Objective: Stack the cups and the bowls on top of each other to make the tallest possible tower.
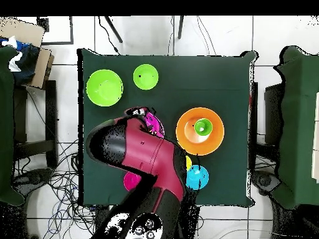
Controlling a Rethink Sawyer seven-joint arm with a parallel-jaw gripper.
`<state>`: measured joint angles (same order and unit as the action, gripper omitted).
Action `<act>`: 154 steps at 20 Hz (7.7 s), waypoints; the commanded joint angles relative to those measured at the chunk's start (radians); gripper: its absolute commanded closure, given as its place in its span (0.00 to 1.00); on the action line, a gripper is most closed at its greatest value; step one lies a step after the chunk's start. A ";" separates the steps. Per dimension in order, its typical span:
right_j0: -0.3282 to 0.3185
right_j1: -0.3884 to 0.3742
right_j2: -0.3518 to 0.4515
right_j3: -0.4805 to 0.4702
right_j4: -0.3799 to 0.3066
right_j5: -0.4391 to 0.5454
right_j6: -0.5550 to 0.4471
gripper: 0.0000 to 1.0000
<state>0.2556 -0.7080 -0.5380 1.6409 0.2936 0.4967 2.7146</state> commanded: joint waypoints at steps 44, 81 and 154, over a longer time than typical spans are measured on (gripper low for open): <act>0.058 0.316 0.020 -0.401 0.141 0.327 0.238 0.00; 0.082 0.446 -0.072 -0.466 0.224 0.287 0.208 0.00; 0.011 0.512 -0.130 -0.603 0.292 0.394 0.181 0.00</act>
<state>0.3094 -0.1948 -0.7382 1.1244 0.5756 0.7631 2.7204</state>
